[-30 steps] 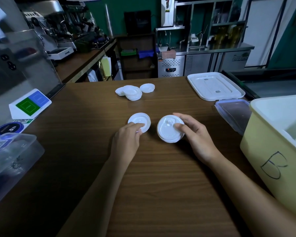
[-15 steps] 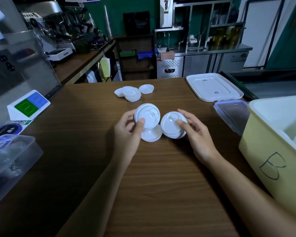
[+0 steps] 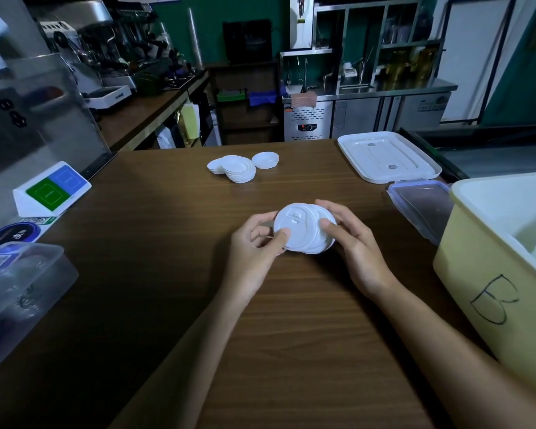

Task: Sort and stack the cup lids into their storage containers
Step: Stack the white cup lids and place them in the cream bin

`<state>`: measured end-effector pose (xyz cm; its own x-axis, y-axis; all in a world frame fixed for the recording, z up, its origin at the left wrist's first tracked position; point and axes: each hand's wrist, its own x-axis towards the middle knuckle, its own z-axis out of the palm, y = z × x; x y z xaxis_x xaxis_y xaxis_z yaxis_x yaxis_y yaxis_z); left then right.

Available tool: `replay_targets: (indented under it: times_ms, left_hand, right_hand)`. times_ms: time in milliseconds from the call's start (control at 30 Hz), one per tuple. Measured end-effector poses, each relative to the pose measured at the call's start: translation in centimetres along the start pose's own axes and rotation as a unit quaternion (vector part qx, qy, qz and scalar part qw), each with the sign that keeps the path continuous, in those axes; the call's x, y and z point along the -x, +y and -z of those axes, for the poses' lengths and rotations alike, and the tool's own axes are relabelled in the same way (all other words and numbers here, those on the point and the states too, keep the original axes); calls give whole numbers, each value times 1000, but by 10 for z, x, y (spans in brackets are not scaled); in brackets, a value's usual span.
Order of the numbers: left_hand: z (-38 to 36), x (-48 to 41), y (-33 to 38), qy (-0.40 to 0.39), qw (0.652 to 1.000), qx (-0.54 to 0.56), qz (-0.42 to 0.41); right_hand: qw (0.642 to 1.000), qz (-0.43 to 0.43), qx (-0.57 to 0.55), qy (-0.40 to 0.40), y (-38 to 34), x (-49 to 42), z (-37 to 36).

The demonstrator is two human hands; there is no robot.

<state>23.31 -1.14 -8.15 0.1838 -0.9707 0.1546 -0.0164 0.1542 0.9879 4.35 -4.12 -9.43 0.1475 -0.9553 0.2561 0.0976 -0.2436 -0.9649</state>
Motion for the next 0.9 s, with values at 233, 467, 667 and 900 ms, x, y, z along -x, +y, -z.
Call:
replay_targets:
  times_ms: [233,467,667,900]
  left_hand:
    - [-1,3,-5,-3,999,-50,-12]
    - [-2,4,-4,12,996,-84,-29]
    - [2,1,-2,-8,995,-86,-56]
    - [30,-12,-13,21,931,-328,-159]
  right_hand:
    - [1000,14,15,-14,-5,4,-3]
    - [999,35,28,-19,-5,4,-3]
    - [999,36,28,-21,-2,3,-2]
    - [998,50,34,25,2,-1,2]
